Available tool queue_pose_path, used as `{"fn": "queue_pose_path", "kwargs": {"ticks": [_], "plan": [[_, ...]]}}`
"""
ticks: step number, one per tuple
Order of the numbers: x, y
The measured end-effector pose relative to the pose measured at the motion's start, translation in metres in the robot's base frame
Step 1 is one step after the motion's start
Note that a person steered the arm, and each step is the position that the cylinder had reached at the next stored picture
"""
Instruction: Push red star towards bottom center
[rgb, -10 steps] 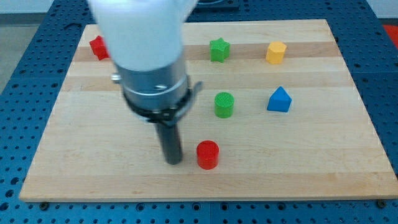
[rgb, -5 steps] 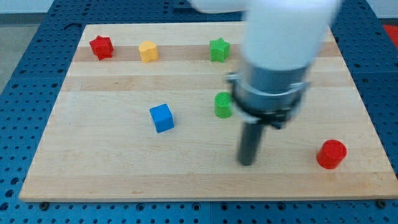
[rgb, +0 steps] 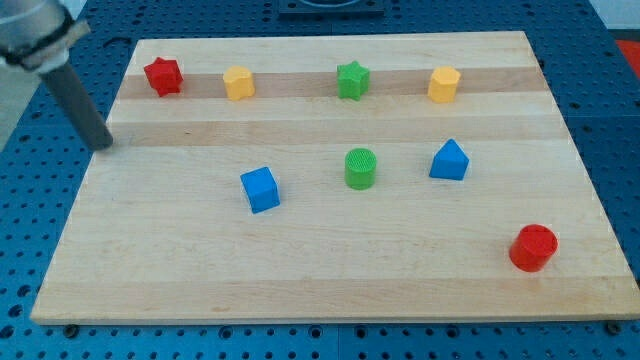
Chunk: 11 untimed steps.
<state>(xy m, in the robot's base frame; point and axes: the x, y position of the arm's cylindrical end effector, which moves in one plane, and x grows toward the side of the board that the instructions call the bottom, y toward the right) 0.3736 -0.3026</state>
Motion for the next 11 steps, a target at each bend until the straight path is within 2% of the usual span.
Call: {"fn": "queue_pose_path", "kwargs": {"ticks": [1, 2, 3, 4, 6, 7, 11], "plan": [[-0.043, -0.002], [-0.121, -0.002], [-0.180, 0.016], [-0.181, 0.056], [-0.178, 0.073], [-0.154, 0.070], [-0.017, 0.069]]}}
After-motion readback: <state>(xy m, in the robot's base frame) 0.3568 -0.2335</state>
